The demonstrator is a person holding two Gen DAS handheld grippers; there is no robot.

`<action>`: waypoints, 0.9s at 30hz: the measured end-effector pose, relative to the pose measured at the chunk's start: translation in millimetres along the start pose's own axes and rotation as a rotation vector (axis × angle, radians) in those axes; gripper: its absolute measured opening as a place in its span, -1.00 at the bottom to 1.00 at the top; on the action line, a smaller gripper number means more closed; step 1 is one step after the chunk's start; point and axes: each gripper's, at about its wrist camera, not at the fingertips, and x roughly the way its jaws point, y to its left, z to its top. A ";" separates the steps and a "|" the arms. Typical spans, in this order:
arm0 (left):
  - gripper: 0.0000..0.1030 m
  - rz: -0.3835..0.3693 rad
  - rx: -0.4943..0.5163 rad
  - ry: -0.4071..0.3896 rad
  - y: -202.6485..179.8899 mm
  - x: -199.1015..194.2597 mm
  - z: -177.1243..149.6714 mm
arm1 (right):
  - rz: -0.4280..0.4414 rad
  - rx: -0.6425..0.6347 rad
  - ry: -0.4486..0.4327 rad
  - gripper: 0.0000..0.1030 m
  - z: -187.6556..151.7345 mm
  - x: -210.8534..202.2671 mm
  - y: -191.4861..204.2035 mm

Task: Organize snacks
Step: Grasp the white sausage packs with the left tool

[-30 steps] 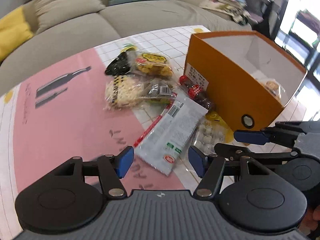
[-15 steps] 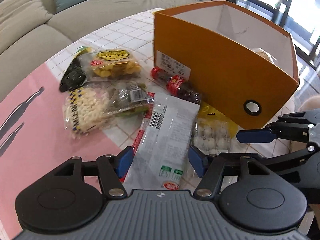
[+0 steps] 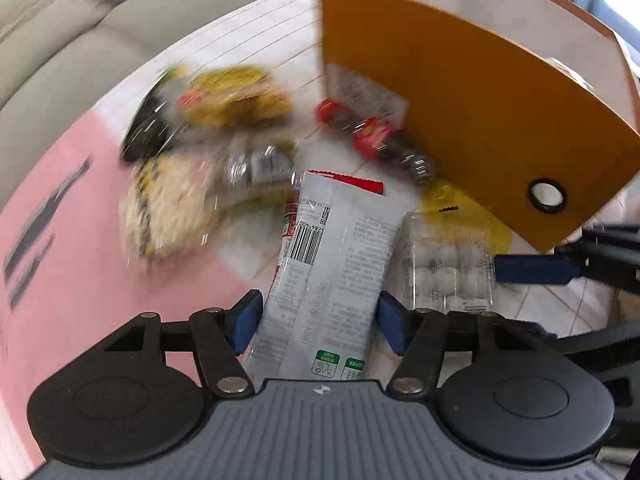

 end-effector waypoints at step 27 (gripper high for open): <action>0.17 0.234 -0.817 -0.141 27.7 -77.4 -121.1 | 0.018 -0.173 -0.023 0.53 -2.5 -16.1 33.7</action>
